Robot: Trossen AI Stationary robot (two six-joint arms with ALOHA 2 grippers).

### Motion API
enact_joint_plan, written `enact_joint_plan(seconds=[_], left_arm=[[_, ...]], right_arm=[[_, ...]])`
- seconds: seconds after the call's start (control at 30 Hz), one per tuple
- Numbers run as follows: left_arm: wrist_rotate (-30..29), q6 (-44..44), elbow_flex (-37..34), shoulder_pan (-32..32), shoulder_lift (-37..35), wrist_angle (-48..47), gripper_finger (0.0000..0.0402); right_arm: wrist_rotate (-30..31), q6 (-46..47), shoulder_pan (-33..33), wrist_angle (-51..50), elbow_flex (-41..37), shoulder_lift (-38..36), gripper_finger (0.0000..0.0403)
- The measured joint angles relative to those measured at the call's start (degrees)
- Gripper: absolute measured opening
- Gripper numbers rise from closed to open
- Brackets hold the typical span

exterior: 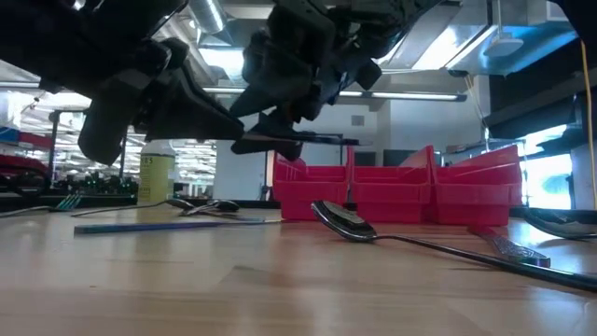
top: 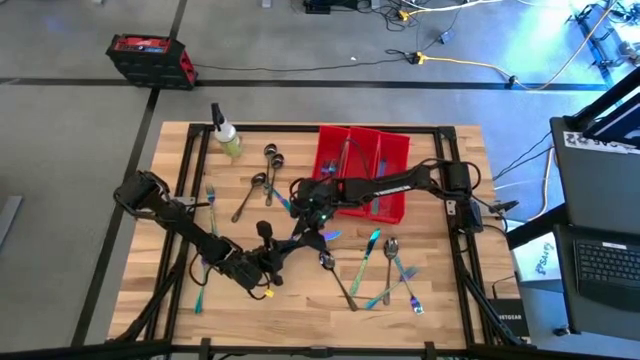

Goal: Sort silverware
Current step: Put the blue knife into the right red silverware bin

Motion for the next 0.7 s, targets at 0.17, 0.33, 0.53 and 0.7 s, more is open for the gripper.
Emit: enact_joint_plan(seconds=[0.17,0.33,0.53,0.7], left_arm=[[-0.1,0.6,0.1,0.1,0.0,-0.1,0.0021],[-0.3,1.5,0.1,0.1,0.0,-0.1,0.0021],[-0.5,1.5,0.1,0.1,0.0,0.0,0.0021],[-0.6,1.4,0.1,0.1,0.0,-0.1,0.0021]], right_arm=[[-0.9,-1.4,0.0,-2.4,0.0,0.2,0.0234],[-1.3,-5.7,-0.1,-8.2,0.0,0.2,0.0209],[-2.3,-5.7,-1.0,-7.8,-0.1,0.2,0.0164],[-3.3,-4.7,-1.5,-6.6,-0.1,0.2,0.015]])
